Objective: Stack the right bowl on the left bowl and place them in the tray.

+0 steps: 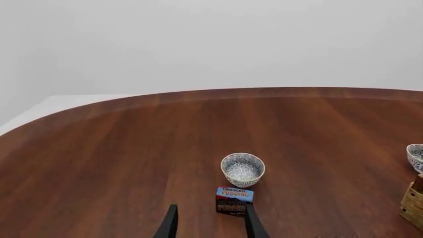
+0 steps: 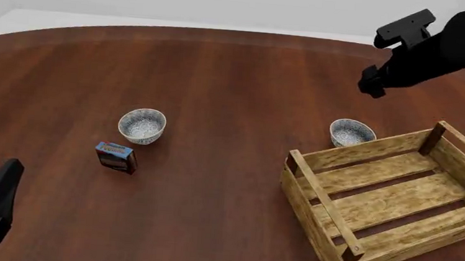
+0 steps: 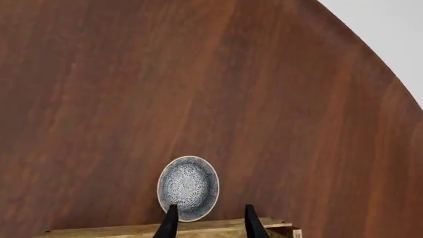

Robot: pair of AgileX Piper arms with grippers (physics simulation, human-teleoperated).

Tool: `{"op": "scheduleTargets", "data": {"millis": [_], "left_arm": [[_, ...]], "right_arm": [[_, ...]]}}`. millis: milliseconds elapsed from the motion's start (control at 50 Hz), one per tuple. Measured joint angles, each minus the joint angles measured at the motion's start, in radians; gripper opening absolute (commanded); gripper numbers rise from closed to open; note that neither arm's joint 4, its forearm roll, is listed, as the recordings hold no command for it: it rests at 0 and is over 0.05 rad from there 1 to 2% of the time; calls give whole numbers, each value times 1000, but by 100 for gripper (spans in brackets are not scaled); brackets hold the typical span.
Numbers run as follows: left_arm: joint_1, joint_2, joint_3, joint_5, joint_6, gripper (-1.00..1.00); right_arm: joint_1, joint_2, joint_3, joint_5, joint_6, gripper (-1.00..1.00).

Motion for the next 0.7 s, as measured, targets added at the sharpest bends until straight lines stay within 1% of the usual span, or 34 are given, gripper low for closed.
{"op": "scheduleTargets", "data": {"millis": [220,380,520,700], "left_arm": [[-2,21,0,-18,0,100],[-4,39,0,-33,2,100],[-5,51,0,-43,3,100],[-7,70,-1,-58,4,100]], "right_arm": [[-30,119,-117,40,-50,100],[-44,192,-183,58,-73,100],[-52,246,-211,61,-83,100],[-61,307,-232,54,-81,100]]}}
